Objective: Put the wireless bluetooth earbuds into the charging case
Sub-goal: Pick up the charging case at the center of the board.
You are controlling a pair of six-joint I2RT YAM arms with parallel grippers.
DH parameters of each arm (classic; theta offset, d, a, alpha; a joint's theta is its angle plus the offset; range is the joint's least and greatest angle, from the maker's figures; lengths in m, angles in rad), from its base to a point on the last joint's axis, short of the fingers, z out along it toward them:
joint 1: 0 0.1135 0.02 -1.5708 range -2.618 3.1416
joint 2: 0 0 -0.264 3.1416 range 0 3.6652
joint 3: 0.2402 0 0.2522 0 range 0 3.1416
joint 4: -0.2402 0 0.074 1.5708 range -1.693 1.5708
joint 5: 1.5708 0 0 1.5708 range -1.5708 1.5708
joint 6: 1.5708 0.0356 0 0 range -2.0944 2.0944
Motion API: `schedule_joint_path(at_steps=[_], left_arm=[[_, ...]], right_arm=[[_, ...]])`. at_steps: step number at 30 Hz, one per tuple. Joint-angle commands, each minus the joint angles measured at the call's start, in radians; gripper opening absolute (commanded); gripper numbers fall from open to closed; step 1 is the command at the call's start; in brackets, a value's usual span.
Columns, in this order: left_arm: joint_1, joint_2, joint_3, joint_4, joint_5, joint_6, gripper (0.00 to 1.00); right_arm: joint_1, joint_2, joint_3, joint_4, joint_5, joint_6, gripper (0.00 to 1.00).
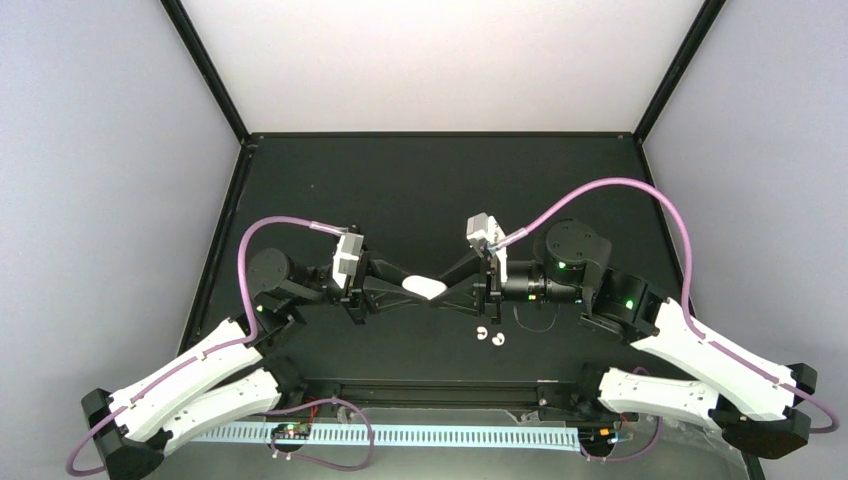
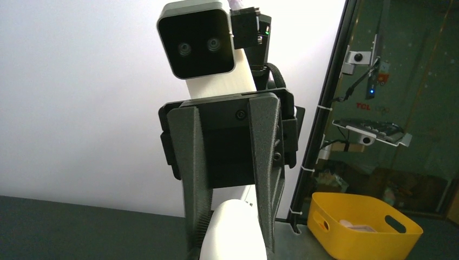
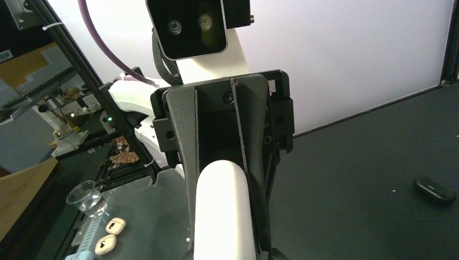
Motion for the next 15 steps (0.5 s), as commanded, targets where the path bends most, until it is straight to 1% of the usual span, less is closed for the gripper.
schedule_joint_path(at_steps=[1,4,6,9,11,15], left_arm=[[0.003,0.001,0.048,0.038,0.034,0.002,0.02],[0.003,0.001,0.049,0.035,0.031,-0.002,0.02],[0.003,0.003,0.049,0.035,0.025,-0.009,0.12],[0.003,0.005,0.045,0.043,0.019,-0.024,0.25],[0.003,0.004,0.037,0.051,0.014,-0.031,0.30],[0.002,0.003,0.027,0.064,-0.007,-0.049,0.36]], right_arm=[[-0.004,-0.007,0.022,0.017,-0.007,-0.002,0.29],[-0.004,-0.006,0.023,0.029,-0.012,0.001,0.23],[-0.004,-0.011,0.013,0.043,-0.009,0.004,0.20],[-0.004,-0.027,-0.003,0.068,0.005,0.007,0.19],[-0.004,-0.041,-0.017,0.088,0.018,0.009,0.18],[-0.004,-0.060,-0.040,0.127,0.035,0.017,0.18]])
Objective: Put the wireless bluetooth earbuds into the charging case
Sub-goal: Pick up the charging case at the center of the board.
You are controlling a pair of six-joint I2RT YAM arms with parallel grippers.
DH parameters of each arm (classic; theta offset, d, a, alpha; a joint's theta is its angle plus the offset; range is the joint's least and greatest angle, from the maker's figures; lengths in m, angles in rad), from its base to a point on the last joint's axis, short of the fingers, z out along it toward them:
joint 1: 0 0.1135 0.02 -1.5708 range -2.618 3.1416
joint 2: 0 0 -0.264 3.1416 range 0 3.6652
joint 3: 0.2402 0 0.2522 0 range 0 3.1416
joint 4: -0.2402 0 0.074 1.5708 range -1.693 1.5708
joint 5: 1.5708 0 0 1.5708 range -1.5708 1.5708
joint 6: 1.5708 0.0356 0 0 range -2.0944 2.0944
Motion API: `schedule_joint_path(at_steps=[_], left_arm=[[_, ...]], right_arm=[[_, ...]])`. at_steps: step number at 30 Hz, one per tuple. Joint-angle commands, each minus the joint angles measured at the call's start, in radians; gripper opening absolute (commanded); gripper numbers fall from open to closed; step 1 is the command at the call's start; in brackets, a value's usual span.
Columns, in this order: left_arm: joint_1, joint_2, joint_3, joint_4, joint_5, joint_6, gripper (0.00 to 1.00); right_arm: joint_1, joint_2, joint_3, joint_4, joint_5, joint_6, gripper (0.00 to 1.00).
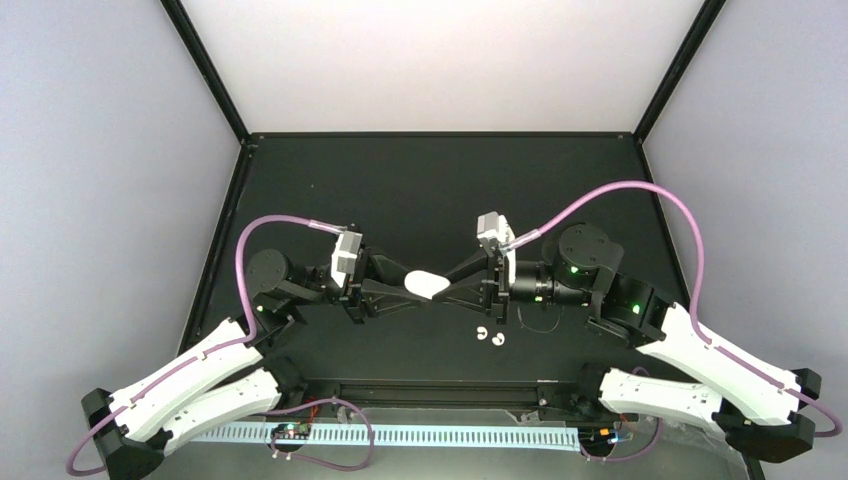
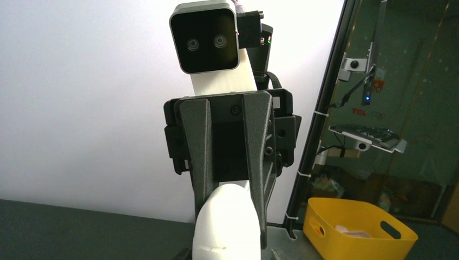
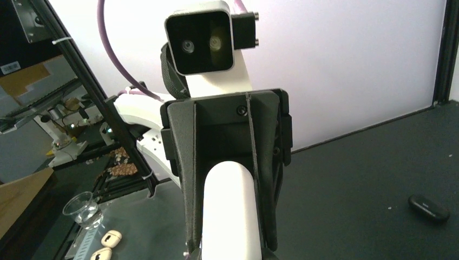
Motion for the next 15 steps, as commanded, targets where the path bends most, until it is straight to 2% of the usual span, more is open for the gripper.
schedule_joint_path(at_steps=[1,6,15], left_arm=[[0.001,0.000,0.023,0.048,-0.016,-0.025,0.39],[0.001,-0.002,0.006,0.072,-0.039,-0.045,0.40],[0.001,0.034,0.015,0.164,-0.040,-0.109,0.32]], right_arm=[[-0.003,-0.037,-0.029,0.094,0.032,0.019,0.18],[-0.005,-0.045,-0.045,0.113,0.035,0.023,0.17],[-0.004,-0.039,-0.053,0.123,0.033,0.020,0.17]])
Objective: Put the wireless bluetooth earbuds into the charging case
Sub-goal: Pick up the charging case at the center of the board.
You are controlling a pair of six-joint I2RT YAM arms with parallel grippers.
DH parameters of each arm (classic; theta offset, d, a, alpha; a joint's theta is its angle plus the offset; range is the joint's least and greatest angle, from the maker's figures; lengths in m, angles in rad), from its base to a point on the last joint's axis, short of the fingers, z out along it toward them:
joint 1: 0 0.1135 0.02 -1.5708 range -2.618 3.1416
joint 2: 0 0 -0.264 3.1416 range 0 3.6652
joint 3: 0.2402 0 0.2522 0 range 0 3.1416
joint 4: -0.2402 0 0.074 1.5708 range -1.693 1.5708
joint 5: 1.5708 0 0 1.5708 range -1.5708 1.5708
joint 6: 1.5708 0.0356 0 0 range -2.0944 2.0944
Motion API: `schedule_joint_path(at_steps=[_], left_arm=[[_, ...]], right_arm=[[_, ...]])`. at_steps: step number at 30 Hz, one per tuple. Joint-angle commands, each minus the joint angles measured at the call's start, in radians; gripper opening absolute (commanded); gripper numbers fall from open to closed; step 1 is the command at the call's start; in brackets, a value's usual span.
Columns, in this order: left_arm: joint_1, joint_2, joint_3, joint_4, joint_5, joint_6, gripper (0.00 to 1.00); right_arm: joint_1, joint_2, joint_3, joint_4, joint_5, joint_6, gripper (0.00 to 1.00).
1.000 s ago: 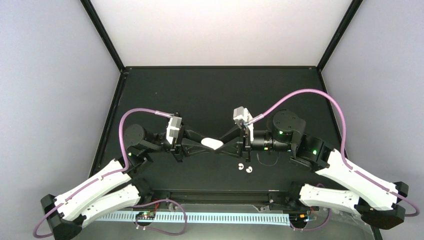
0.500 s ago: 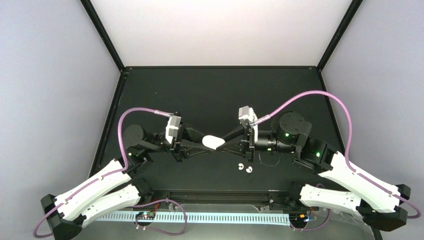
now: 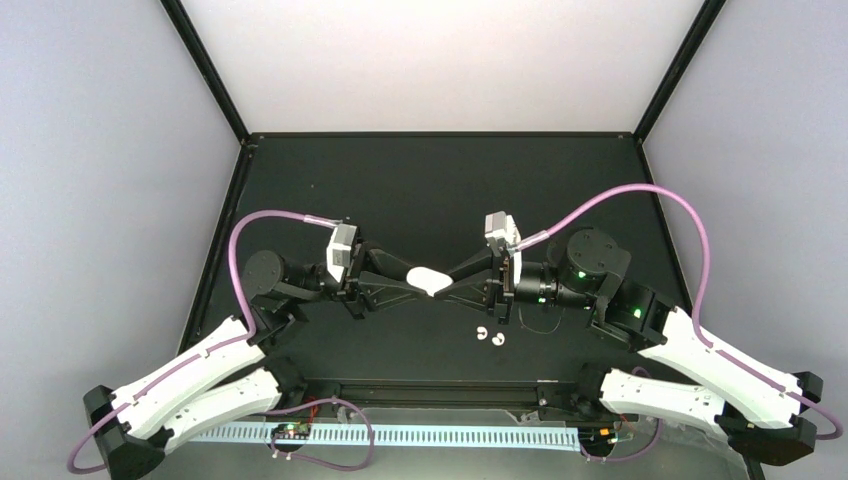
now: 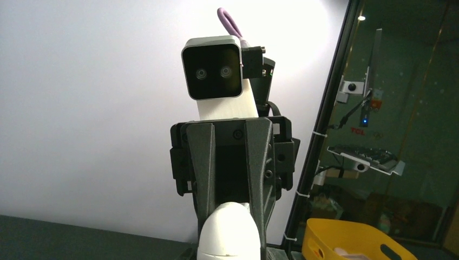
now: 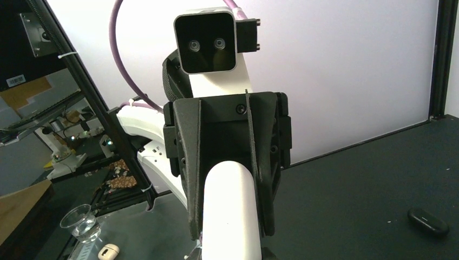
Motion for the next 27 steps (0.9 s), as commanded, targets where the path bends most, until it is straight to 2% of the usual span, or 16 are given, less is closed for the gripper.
schedule_joint_path(at_steps=[1,5,10,11,13,14,23,27], left_arm=[[0.001,0.028,0.020,0.085,0.003,-0.046,0.30],[0.000,0.042,0.029,0.081,0.020,-0.046,0.22],[0.000,0.045,0.026,0.072,0.025,-0.046,0.21],[0.000,0.045,0.026,0.072,0.026,-0.047,0.18],[-0.001,0.045,0.027,0.075,0.034,-0.042,0.04],[0.000,0.045,0.029,0.073,0.037,-0.041,0.02],[0.000,0.020,0.022,0.059,0.016,0.013,0.01],[0.000,0.020,0.025,0.054,0.025,0.039,0.02]], right_arm=[[-0.003,-0.002,-0.007,0.041,0.010,-0.001,0.17],[-0.004,-0.006,-0.006,0.034,0.014,-0.005,0.17],[-0.004,-0.009,-0.008,0.032,0.018,-0.007,0.17],[-0.004,-0.010,-0.009,0.031,0.018,-0.007,0.17],[-0.003,-0.009,-0.009,0.032,0.015,-0.008,0.18],[-0.004,-0.010,-0.007,0.032,0.013,-0.009,0.19],[-0.004,-0.024,0.049,-0.039,0.059,-0.041,0.52],[-0.003,-0.002,0.110,-0.130,0.111,-0.084,0.59]])
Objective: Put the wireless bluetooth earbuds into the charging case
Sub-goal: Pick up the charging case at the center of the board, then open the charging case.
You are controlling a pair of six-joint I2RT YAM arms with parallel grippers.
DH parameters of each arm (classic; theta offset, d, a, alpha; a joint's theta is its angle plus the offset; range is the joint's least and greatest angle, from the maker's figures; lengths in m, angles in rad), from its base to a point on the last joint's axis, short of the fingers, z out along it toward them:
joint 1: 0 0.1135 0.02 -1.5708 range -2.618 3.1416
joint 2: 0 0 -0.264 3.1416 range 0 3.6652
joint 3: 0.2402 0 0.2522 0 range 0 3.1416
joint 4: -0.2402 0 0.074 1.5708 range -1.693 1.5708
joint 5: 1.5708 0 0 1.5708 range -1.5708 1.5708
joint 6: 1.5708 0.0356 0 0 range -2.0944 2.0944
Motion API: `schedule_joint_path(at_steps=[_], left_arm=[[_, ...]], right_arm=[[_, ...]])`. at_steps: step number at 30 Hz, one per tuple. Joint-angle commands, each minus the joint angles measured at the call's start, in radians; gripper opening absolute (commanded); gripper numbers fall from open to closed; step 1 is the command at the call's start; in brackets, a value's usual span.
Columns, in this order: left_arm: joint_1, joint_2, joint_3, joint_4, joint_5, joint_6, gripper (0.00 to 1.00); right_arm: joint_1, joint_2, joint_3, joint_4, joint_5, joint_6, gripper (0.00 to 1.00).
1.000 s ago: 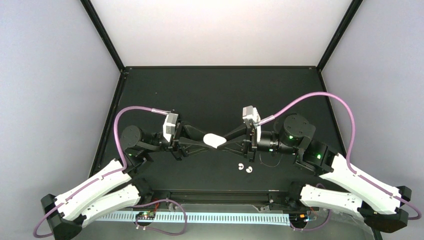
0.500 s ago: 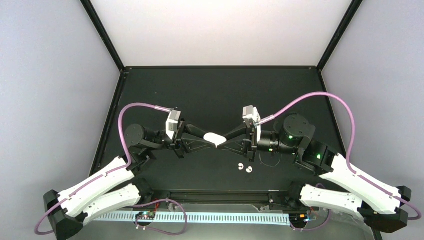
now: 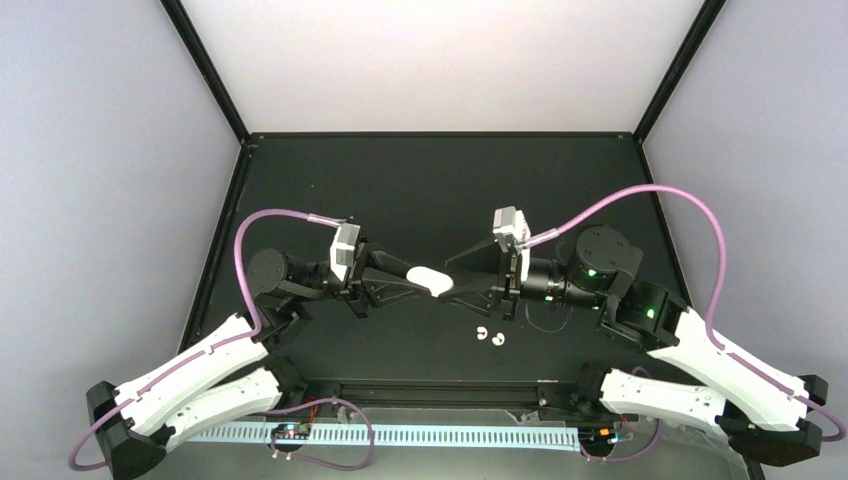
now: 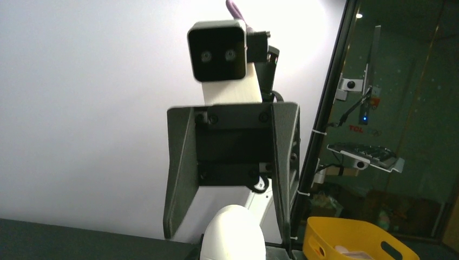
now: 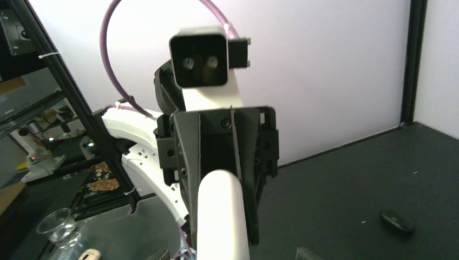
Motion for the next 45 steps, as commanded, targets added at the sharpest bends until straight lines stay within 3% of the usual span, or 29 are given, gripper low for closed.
schedule_joint_path(at_steps=[1,11,17,45], left_arm=[[0.000,-0.013,0.027,0.011,0.022,0.057,0.02],[0.000,-0.019,0.031,-0.006,0.041,0.076,0.02],[0.000,-0.019,0.030,-0.012,0.035,0.077,0.02],[0.000,-0.044,0.021,-0.054,0.037,0.096,0.02]], right_arm=[[-0.004,0.011,0.085,-0.088,0.078,-0.063,0.60],[-0.004,0.044,0.099,-0.107,0.076,-0.066,0.62],[-0.003,0.049,0.097,-0.100,0.063,-0.054,0.67],[-0.003,0.046,0.098,-0.115,0.242,-0.025,0.64]])
